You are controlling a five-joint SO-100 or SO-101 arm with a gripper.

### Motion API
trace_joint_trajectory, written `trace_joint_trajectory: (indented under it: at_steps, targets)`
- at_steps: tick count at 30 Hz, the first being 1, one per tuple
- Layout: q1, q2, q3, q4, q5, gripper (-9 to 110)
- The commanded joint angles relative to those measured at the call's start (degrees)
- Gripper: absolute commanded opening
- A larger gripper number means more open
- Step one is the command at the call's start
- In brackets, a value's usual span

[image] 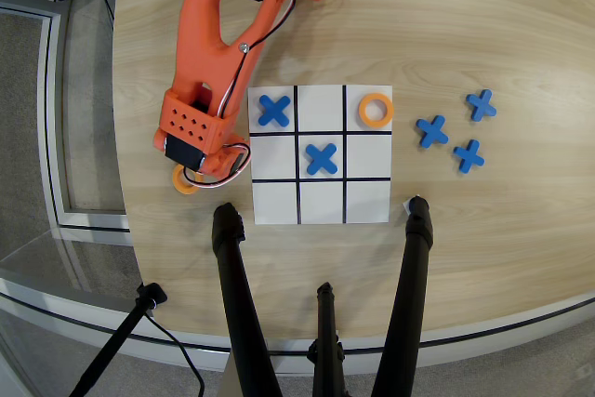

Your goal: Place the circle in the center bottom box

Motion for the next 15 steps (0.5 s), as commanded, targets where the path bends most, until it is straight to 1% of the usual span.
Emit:
trace_joint_trajectory:
  at_steps: [1, 15]
  targets:
    - [0.62, 0.7, 1.14, 0.53, -0.35, 0]
    - [0.26, 2.81, 2.81, 0.97, -0.79, 0]
